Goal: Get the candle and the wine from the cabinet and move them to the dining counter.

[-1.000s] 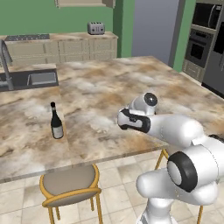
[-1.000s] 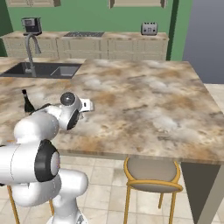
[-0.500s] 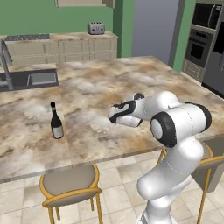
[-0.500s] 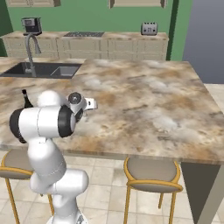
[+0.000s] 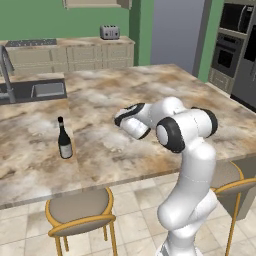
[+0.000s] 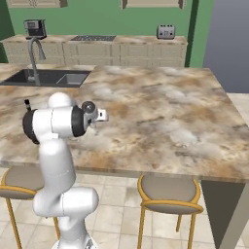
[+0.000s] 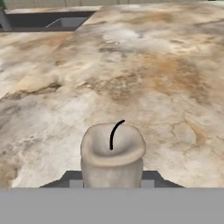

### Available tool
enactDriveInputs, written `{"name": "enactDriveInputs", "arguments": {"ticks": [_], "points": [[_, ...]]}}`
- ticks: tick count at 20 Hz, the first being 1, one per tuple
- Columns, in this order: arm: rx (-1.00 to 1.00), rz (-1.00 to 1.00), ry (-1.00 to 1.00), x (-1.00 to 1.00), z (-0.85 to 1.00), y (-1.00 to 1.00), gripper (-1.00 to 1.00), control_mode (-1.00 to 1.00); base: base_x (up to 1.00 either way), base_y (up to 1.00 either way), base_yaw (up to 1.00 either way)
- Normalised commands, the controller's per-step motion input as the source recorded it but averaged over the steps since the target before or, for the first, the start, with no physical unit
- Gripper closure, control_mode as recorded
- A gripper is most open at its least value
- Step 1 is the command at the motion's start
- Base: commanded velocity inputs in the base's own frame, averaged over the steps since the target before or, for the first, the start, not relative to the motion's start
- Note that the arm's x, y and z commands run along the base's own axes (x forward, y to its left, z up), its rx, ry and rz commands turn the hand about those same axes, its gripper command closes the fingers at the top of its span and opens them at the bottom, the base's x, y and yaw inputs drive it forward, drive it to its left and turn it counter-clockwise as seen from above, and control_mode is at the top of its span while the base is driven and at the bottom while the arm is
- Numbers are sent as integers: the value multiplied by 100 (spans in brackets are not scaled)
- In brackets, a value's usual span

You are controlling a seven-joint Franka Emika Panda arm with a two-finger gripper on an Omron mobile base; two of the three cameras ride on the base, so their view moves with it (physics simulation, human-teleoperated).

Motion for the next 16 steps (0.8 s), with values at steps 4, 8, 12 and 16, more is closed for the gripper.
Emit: {"name": "enactDriveInputs", "arguments": {"ticks": [4,8,12,16], "points": [[3,2,0,24,-61,0,100,-100,0,0,0],[0,0,0,11,-33,6,100,-100,0,0,0],[0,0,0,11,-18,13,100,-100,0,0,0],[-1,0,0,18,-31,16,100,-100,0,0,0]]}}
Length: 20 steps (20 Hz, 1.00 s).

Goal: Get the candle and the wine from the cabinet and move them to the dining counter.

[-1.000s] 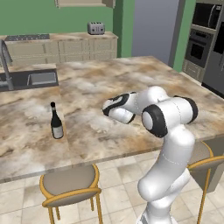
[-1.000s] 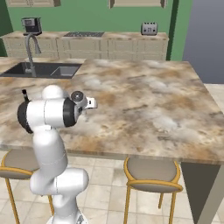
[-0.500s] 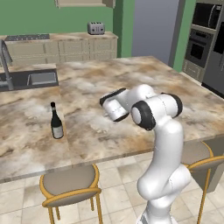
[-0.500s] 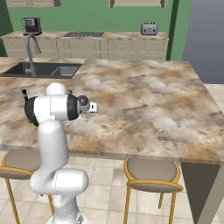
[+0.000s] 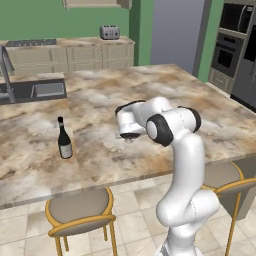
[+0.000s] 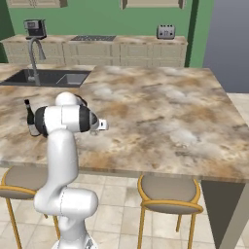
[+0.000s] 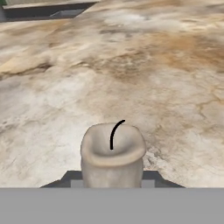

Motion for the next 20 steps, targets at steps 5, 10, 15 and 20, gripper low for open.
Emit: {"name": "enactDriveInputs", "arguments": {"ticks": [5,10,15,20], "points": [[-1,0,0,18,-33,14,100,-100,0,0,0],[-2,0,0,19,-33,18,100,-100,0,0,0],[0,0,2,14,-11,8,100,-100,0,0,0],[0,0,1,0,0,0,100,-100,0,0,0]]}}
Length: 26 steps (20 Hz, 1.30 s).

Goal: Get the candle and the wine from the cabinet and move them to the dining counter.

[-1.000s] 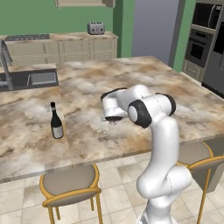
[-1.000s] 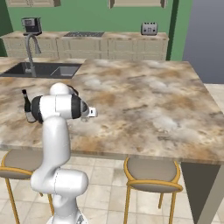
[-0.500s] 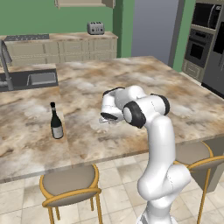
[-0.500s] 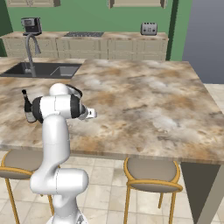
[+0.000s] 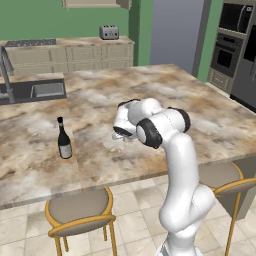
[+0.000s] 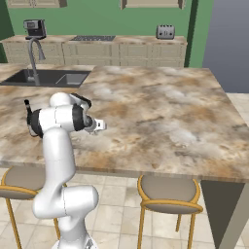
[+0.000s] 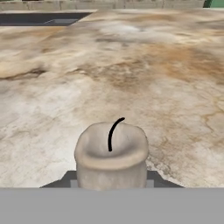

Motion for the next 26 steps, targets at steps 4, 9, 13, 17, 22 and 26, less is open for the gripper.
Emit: {"name": "enactDriveInputs", "arguments": {"ticks": [4,9,13,17,22,26], "points": [[0,0,0,0,0,0,-100,-100,0,0,0],[0,0,0,0,0,0,-100,-100,0,0,0],[0,0,-4,-26,15,0,-100,-100,0,0,0],[0,0,-11,-43,51,0,-100,-100,0,0,0],[0,-1,-5,-29,69,0,-100,-100,0,0,0],[-1,-8,0,-43,81,0,-100,-100,0,0,0]]}}
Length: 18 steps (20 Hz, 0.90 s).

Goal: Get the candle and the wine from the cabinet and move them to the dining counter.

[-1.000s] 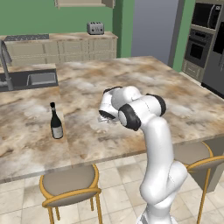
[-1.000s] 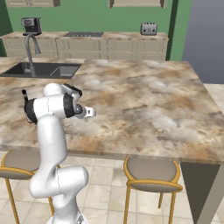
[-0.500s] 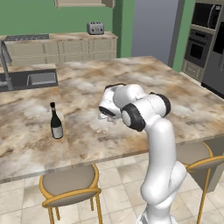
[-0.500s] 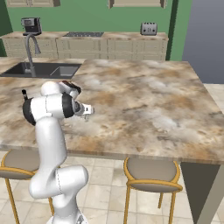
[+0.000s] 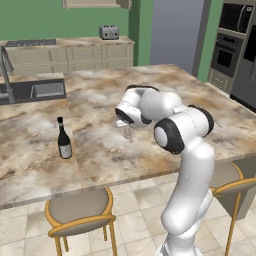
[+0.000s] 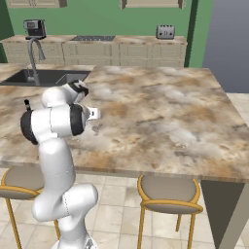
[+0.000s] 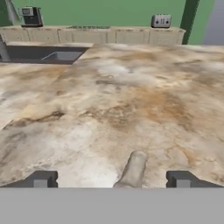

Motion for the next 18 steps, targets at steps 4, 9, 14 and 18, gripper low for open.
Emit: {"name": "enactDriveInputs", "arguments": {"ticks": [4,9,14,18], "points": [[0,-13,2,-76,84,-1,-100,-100,0,0,0],[0,-13,6,-99,66,-14,-100,-100,0,0,0],[2,-2,0,-100,24,-29,-100,-100,0,0,0],[13,0,0,-100,28,-43,-100,-100,0,0,0]]}}
